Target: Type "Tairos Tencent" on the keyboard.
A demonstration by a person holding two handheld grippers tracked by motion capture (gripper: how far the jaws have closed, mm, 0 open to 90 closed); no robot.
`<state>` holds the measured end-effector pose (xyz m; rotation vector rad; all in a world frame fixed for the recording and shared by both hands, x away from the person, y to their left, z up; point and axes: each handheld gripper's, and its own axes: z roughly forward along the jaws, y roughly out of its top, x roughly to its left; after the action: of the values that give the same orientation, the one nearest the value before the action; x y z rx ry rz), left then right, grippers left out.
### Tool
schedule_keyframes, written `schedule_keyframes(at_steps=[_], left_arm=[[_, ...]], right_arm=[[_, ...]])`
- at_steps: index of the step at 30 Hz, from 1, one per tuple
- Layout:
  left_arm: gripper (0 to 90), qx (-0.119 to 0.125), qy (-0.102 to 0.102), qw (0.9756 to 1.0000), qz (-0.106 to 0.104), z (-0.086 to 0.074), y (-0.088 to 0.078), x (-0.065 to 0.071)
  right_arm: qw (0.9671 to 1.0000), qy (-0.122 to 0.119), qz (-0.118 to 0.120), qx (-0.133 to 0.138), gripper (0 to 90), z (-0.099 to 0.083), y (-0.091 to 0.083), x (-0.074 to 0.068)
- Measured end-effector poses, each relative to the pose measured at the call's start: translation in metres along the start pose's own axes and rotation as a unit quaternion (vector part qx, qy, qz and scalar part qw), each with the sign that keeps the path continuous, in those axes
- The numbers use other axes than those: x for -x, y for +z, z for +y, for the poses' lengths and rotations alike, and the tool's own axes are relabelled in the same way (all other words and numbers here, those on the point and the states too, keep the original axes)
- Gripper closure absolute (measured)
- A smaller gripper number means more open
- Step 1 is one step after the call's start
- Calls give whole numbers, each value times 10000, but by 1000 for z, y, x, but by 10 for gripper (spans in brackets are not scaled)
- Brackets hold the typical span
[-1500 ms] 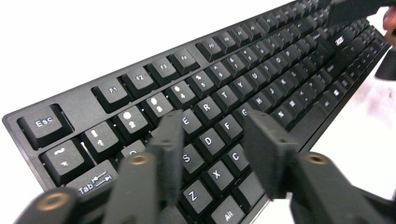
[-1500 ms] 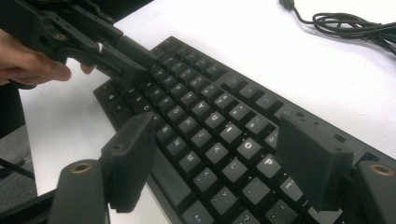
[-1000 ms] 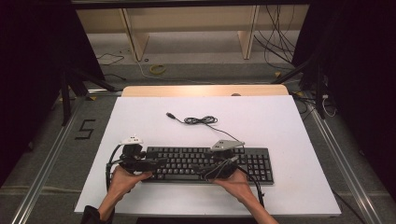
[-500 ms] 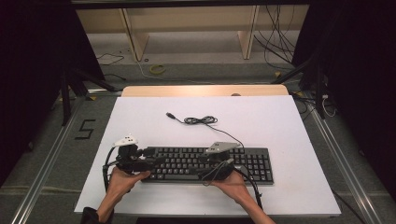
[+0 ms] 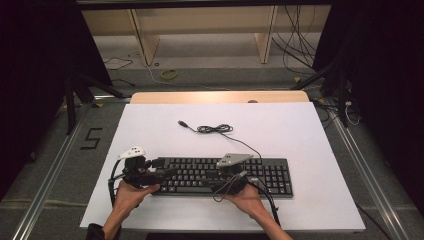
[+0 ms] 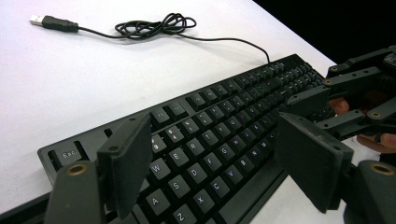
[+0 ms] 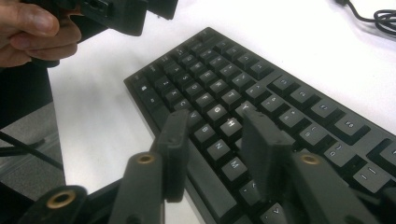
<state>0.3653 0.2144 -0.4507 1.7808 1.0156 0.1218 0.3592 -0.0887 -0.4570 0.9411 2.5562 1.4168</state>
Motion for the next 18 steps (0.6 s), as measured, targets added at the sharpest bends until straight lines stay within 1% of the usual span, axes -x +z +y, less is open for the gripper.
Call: schedule_keyframes(at_steps=[4, 6, 9, 18], left_arm=[[273, 20, 13, 10000, -24, -1, -1, 0], [272, 32, -13, 10000, -24, -1, -2, 0], [272, 42, 9, 10000, -10, -2, -3, 0], [274, 97, -2, 10000, 5, -6, -8, -1]], right_arm=[[10000, -31, 15, -49, 698, 0, 2, -1], [10000, -38, 20, -54, 712, 0, 2, -1], [9999, -62, 28, -98, 781, 0, 4, -2], [9997, -130, 69, -182, 892, -1, 9, -5]])
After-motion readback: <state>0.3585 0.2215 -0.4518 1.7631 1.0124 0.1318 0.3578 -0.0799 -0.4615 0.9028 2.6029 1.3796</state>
